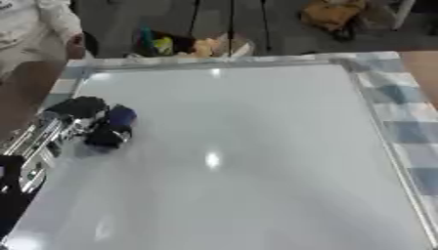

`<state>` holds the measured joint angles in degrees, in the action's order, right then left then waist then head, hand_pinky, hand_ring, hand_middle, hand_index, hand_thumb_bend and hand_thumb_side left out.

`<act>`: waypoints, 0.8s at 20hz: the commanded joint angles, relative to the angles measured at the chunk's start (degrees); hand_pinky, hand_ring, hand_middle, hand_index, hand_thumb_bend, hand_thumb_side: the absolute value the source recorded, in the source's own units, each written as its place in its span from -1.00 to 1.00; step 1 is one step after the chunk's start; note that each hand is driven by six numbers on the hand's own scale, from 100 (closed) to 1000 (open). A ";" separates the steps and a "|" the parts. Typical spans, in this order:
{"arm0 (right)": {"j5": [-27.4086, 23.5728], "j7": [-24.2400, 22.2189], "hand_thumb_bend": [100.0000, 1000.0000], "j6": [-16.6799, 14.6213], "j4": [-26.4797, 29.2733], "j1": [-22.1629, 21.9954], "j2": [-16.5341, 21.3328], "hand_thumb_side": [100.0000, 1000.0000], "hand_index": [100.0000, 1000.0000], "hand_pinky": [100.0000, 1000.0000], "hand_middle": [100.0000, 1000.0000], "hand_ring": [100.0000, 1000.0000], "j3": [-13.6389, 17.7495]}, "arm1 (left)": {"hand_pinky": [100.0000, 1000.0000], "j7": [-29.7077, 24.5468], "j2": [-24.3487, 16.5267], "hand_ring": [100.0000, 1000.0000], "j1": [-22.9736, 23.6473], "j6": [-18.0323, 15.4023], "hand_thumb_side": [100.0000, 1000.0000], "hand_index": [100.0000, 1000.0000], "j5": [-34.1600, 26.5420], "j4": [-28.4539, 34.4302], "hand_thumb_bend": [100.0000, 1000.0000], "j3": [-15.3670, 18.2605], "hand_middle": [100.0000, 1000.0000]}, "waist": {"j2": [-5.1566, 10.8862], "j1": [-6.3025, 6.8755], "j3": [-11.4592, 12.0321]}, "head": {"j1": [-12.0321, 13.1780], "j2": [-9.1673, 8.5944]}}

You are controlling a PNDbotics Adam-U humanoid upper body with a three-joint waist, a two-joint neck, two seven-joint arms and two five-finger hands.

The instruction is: Wipe the whiteboard clean with a brush.

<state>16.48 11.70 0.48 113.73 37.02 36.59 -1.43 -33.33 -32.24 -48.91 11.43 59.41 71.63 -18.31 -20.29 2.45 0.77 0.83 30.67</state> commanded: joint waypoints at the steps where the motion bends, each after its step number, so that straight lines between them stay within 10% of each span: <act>1: -0.06 0.29 -1.00 -0.02 0.86 0.77 1.12 1.00 0.65 0.62 0.46 0.65 0.45 | -0.25 -0.41 -1.30 0.08 -0.84 -0.94 0.46 -0.46 0.47 1.18 -0.89 -0.53 -0.05 | 1.49 0.03 -0.05 | 0.07 -0.12; 16: -0.11 0.12 -1.00 0.06 0.86 0.91 1.06 1.00 0.65 0.62 0.46 0.65 0.28 | -0.24 0.69 0.02 0.08 -1.83 -1.36 0.48 -0.41 3.40 -2.66 -0.90 0.85 -0.07 | 1.01 0.35 -0.77 | 0.14 -0.42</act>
<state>16.48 11.69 0.49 113.73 37.12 36.58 -1.46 -33.07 -31.35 -50.00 9.86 62.08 69.43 -18.43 -20.29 2.96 0.01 0.89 30.64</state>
